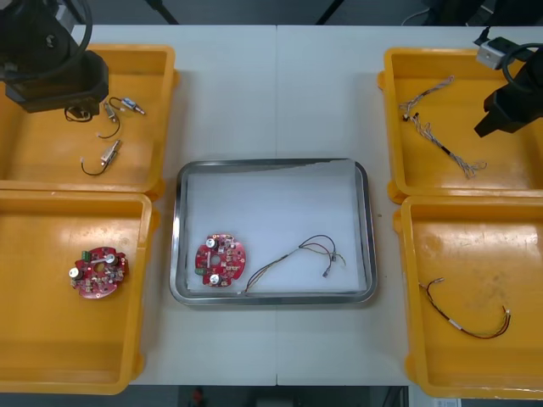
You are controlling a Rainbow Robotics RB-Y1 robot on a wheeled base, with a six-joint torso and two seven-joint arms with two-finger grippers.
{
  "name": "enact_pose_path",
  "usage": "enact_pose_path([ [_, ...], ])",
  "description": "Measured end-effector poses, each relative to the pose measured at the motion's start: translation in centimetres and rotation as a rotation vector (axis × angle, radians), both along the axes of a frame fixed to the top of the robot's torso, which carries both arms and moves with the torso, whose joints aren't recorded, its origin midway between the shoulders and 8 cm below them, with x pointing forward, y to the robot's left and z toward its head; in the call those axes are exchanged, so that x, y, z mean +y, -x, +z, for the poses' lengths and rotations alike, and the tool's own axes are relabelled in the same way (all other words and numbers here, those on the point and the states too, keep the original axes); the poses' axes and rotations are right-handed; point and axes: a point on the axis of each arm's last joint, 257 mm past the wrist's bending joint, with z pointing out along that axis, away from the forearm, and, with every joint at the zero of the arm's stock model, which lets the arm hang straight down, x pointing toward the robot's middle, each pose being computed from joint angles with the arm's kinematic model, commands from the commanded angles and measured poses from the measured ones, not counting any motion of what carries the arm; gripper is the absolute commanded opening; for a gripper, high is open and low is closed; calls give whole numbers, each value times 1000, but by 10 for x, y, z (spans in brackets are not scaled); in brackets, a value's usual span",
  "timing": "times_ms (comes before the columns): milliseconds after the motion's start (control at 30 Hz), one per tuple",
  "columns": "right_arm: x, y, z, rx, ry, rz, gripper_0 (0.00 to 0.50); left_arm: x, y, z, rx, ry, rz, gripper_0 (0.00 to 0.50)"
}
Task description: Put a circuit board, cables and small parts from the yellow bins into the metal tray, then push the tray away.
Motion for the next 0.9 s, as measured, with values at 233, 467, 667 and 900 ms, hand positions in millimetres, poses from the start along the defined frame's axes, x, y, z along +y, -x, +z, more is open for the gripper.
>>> enact_pose_path([
  [233,9,-20,-21,-35,-26,17,500,-37,8,-4,-13,24,50,0],
  [467,8,-32,-37,-62,-3,93,500,-71,13,-19,-58,81,139,0],
  [667,9,-40,-49,-80,47,108,500,-87,24,-46,-58,72,106,0],
  [900,10,-39,-69,-56,76,114,500,-108,26,-69,-49,84,101,0],
])
